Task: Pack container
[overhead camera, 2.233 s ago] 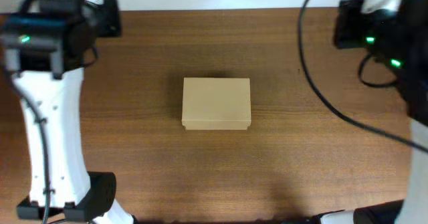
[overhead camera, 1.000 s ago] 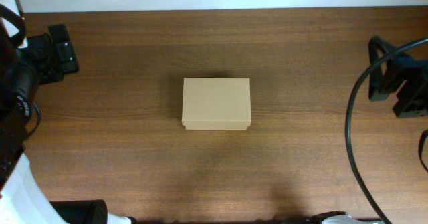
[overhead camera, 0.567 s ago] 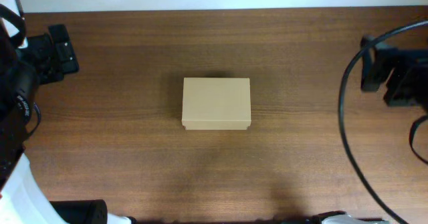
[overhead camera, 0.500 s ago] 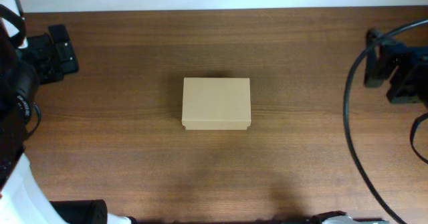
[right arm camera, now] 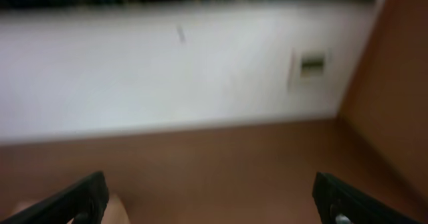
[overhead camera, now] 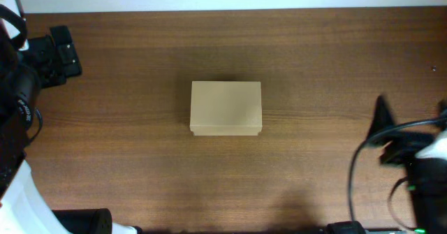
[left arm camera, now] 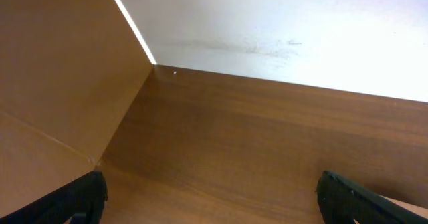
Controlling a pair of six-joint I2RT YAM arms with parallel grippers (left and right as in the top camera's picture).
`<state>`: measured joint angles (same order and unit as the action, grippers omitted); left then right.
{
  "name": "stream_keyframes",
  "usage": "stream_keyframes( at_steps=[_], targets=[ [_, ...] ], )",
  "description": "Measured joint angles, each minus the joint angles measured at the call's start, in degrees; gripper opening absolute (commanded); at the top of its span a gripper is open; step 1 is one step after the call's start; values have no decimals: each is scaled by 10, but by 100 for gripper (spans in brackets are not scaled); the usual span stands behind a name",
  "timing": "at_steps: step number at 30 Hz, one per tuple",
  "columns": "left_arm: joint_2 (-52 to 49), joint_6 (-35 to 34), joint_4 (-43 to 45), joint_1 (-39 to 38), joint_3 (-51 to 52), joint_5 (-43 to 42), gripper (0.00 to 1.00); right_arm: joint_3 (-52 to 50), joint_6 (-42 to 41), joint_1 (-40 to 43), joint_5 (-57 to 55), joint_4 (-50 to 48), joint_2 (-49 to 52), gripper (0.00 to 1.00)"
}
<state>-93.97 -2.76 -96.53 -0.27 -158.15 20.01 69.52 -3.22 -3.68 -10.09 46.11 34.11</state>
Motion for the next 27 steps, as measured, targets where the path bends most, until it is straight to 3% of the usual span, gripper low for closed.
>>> stream_keyframes(
  at_steps=[14,27],
  targets=[
    [0,0,0,0,0,0,100,-433,0,26,1,-24,-301,99],
    [0,0,-1,0,0,0,100,-571,0,28,5,-117,-332,99]
  ],
)
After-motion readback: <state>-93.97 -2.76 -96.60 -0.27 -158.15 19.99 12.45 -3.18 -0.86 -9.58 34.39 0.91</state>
